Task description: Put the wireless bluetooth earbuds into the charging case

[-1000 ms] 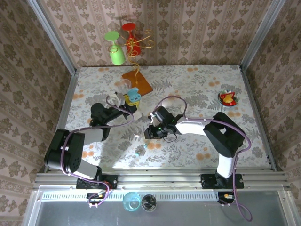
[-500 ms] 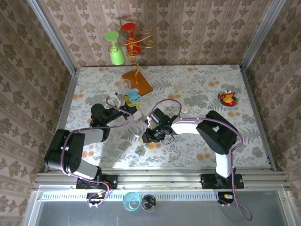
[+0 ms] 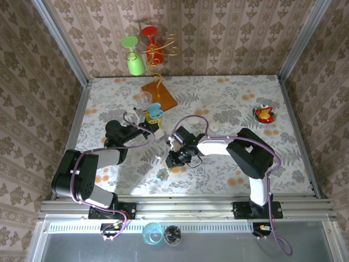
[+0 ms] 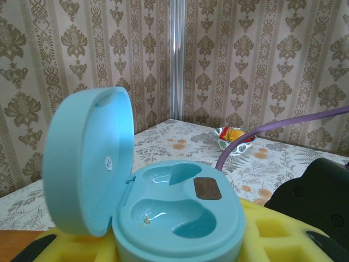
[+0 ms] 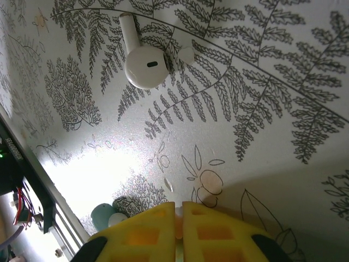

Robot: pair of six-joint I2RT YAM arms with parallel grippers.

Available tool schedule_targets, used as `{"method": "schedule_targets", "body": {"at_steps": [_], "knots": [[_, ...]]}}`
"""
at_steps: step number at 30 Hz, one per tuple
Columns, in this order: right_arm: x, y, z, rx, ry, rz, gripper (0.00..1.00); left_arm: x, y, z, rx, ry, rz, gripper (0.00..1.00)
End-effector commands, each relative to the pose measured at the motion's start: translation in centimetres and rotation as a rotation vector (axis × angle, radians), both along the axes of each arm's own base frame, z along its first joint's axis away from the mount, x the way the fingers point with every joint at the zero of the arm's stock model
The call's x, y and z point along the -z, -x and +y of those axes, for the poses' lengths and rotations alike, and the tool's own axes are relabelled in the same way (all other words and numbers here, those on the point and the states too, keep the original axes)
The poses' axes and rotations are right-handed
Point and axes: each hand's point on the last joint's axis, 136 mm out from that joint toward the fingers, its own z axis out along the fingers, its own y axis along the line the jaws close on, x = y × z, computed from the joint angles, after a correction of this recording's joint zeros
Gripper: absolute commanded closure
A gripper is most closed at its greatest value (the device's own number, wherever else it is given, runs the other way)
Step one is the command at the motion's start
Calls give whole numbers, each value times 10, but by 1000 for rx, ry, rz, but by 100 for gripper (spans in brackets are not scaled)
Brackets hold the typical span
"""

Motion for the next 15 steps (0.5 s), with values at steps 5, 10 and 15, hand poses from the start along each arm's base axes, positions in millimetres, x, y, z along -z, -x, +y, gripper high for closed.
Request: {"method": "schedule_targets", "body": {"at_steps": [5, 10, 15], "knots": [[-12, -10, -9, 56, -9, -15, 91, -11, 1, 4, -12, 12, -51, 65], [-24, -39, -49, 211, -3, -70, 93, -10, 0, 3, -13, 11, -47, 65], [-24, -69, -115, 438, -16, -69, 93, -12, 0, 2, -6, 13, -49, 65]]}}
